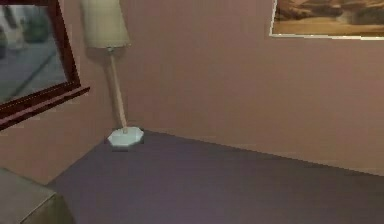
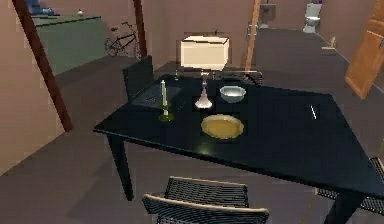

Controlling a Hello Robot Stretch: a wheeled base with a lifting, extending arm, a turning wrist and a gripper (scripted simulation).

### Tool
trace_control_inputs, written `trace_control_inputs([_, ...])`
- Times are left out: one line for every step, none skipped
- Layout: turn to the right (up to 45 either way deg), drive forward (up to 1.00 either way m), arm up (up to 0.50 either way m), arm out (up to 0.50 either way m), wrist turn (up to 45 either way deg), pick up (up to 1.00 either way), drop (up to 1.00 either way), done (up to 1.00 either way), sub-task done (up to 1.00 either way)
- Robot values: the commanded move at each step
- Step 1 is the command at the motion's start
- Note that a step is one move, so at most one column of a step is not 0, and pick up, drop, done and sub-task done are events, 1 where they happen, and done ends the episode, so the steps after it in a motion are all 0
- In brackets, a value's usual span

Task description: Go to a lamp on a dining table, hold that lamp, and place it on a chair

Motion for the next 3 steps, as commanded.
trace_control_inputs([0.0, 0.20, 0.00, 0.00, 0.0, 0.00, 0.00, 0.00, 0.00])
trace_control_inputs([15.0, 0.00, 0.00, 0.00, 0.0, 0.00, 0.00, 0.00, 0.00])
trace_control_inputs([0.0, 0.45, 0.00, 0.00, 0.0, 0.00, 0.00, 0.00, 0.00])
